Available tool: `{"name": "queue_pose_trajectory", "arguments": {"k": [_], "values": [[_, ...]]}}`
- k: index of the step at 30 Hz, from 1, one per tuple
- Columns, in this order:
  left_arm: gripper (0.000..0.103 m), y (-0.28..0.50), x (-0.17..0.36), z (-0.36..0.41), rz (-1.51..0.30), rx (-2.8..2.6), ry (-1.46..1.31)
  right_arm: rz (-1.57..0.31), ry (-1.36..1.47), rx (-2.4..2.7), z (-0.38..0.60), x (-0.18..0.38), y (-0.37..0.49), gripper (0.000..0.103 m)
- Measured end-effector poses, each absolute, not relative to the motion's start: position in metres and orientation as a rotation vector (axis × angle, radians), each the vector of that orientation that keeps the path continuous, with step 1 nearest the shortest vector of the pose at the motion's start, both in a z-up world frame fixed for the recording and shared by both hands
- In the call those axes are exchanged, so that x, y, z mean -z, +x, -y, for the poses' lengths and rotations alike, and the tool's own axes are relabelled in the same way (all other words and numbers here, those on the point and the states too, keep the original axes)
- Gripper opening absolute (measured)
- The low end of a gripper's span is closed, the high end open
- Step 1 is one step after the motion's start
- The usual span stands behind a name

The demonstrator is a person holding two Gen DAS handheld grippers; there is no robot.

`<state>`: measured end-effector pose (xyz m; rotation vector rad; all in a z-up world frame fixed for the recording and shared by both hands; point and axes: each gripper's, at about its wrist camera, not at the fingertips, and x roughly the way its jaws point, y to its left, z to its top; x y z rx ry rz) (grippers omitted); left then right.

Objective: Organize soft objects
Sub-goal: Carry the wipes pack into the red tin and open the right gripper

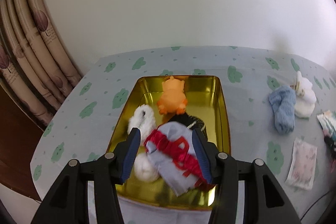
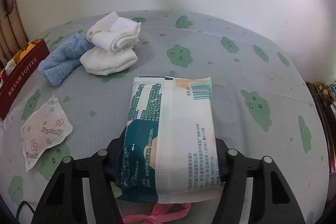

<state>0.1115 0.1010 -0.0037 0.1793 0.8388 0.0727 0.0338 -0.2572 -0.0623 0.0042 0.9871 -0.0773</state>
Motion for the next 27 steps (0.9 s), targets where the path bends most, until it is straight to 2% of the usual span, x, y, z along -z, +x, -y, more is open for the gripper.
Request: {"name": "queue_pose_trajectory", "arguments": {"k": [16, 27], "values": [[0.053, 0.061, 0.012, -0.162, -0.783, -0.167, -0.01, -0.979, 0.001, 0.106, 0.236, 0.04, 0.024, 0.057], [0.053, 0.053, 0.016, -0.192, -0.776, -0.214, -0.061, -0.931, -0.058, -0.038, 0.168, 0.002, 0.032, 0.057]]}}
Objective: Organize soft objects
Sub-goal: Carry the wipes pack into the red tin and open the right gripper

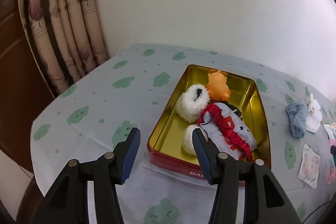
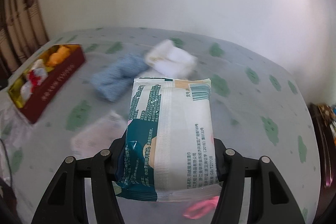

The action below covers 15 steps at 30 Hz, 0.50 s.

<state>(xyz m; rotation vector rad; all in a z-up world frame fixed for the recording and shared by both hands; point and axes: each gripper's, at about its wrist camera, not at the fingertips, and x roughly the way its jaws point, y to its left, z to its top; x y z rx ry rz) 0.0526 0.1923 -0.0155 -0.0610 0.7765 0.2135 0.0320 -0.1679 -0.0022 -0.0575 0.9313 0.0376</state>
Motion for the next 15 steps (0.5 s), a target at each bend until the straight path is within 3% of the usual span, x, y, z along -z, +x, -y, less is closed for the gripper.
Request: {"name": "queue_pose_trajectory", "arguments": {"k": [15], "values": [[0.053, 0.052, 0.026, -0.218, -0.795, -0.292, -0.118, -0.89, -0.158, -0.33, 0.014, -0.013, 0.081, 0.057]]}}
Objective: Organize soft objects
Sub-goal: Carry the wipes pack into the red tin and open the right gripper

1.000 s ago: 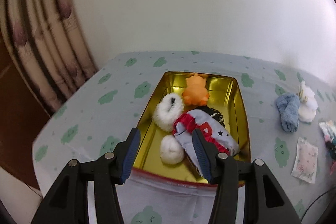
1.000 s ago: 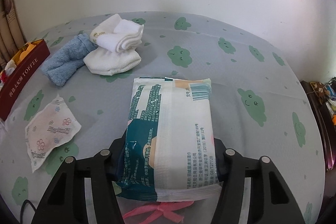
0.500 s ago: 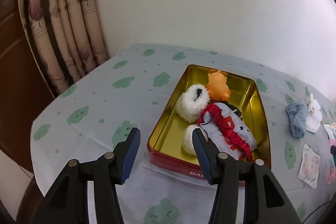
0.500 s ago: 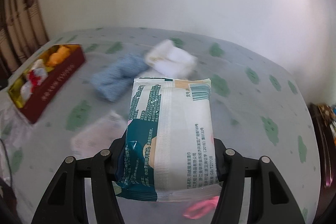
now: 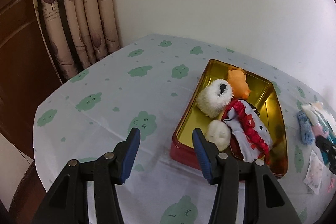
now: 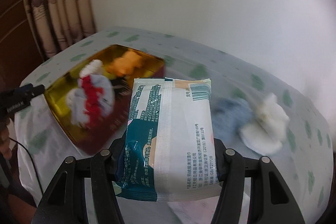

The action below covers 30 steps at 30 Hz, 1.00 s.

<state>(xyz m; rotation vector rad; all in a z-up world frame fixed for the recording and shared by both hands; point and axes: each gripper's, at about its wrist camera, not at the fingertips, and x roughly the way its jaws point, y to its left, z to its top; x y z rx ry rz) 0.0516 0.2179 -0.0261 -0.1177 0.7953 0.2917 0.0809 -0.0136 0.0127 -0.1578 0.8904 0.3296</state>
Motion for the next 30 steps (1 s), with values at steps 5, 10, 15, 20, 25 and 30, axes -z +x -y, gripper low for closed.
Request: {"name": "queue_pose_trajectory", "arguments": {"k": [5, 10, 15, 20, 25, 30], "values": [[0.053, 0.053, 0.029, -0.223, -0.812, -0.293, -0.133, -0.889, -0.177, -0.394, -0.032, -0.012, 0.101, 0.057], [0.053, 0.054, 0.034, -0.23, -0.84, -0.307, -0.168, -0.885, -0.205, -0.421, -0.063, -0.01, 0.117, 0.057], [0.053, 0.053, 0.034, -0.234, -0.838, -0.326, -0.188, -0.885, -0.243, -0.429, -0.09, -0.007, 0.136, 0.057], [0.053, 0.052, 0.031, -0.236, -0.828, -0.332, -0.192, -0.908, -0.257, -0.424, -0.104, 0.002, 0.154, 0.057], [0.053, 0.051, 0.03, -0.238, -0.827, -0.316, -0.225, -0.946, -0.246, -0.418, -0.109, 0.015, 0.166, 0.057], [0.053, 0.051, 0.03, -0.24, -0.824, -0.324, -0.237, -0.963, -0.253, -0.414, -0.114, 0.024, 0.171, 0.058]]}}
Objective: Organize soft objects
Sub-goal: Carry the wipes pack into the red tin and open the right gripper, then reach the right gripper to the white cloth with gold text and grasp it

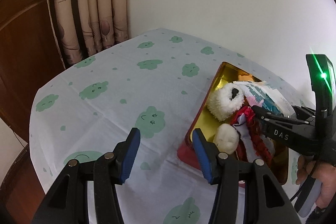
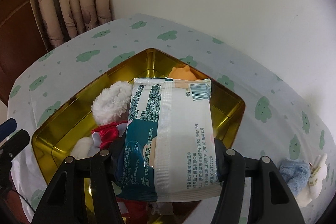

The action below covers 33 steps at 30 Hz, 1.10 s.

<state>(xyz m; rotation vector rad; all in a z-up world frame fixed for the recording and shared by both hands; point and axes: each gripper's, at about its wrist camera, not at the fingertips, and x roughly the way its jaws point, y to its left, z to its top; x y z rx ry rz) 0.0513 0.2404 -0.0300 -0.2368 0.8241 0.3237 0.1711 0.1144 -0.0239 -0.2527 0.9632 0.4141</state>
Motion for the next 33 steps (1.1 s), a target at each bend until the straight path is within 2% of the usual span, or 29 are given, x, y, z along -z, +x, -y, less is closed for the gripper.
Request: {"name": "queue_pose_trajectory", "arguments": {"k": [7, 9, 14, 25, 33], "values": [[0.053, 0.052, 0.029, -0.239, -0.82, -0.318, -0.231, -0.953, -0.241, -0.42, -0.114, 0.022, 0.171, 0.065], [0.053, 0.052, 0.029, -0.239, -0.824, -0.317, -0.233, -0.952, -0.237, -0.421, -0.113, 0.02, 0.171, 0.071], [0.053, 0.052, 0.028, -0.241, -0.82, -0.326, -0.239, -0.933, -0.226, -0.426, -0.111, 0.011, 0.166, 0.077], [0.053, 0.05, 0.026, -0.239, -0.816, -0.33, -0.216, -0.859, -0.216, -0.398, -0.067, -0.031, 0.127, 0.08], [0.053, 0.05, 0.025, -0.239, -0.816, -0.333, -0.211, -0.872, -0.171, -0.218, 0.029, -0.033, 0.123, 0.08]]}}
